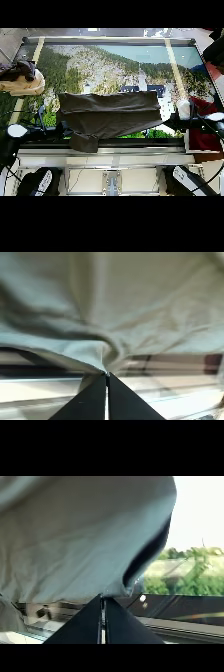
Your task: Fold the shirts.
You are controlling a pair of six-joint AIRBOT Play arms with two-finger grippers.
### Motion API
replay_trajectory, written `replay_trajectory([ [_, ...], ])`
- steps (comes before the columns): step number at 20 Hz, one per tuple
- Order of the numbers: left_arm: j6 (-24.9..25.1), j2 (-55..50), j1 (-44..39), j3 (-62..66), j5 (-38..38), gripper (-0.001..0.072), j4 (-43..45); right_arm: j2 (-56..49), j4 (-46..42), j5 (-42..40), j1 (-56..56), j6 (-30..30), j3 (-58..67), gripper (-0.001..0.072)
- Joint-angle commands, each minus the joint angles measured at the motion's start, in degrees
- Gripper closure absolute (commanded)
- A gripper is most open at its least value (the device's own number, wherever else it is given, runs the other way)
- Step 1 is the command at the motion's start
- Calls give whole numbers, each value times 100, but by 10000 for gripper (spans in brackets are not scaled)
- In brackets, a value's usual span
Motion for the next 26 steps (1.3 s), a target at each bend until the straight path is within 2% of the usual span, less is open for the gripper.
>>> replay_trajectory([
  [1,-153,656,2,417,-22,696,-13,916,26,688,9,-35,645,702],
  [5,-251,1185,2,761,59,696,155,1528,-140,874,9,116,1113,702],
  [7,-570,1187,2,946,68,696,691,1528,-380,909,9,208,1246,703],
  [10,-619,837,2,1191,544,697,1296,1349,-555,839,11,223,1244,704],
  [12,-380,184,-22,1394,1196,697,1283,1062,-566,538,85,223,1244,704],
  [14,208,-802,-247,1847,1513,697,1108,669,-557,13,332,223,1244,704],
  [16,549,-1864,-682,2463,1805,697,1064,103,-560,-514,748,229,1244,704],
  [18,544,-2848,-1012,3042,2164,697,1158,-481,-570,-970,1075,332,1244,704],
  [21,374,-4044,-1064,3788,2243,697,1384,-1261,-780,-1567,1220,682,1325,704],
  [26,219,-4946,-1021,4358,2332,697,1928,-1971,-986,-1965,1211,852,1926,704],
])
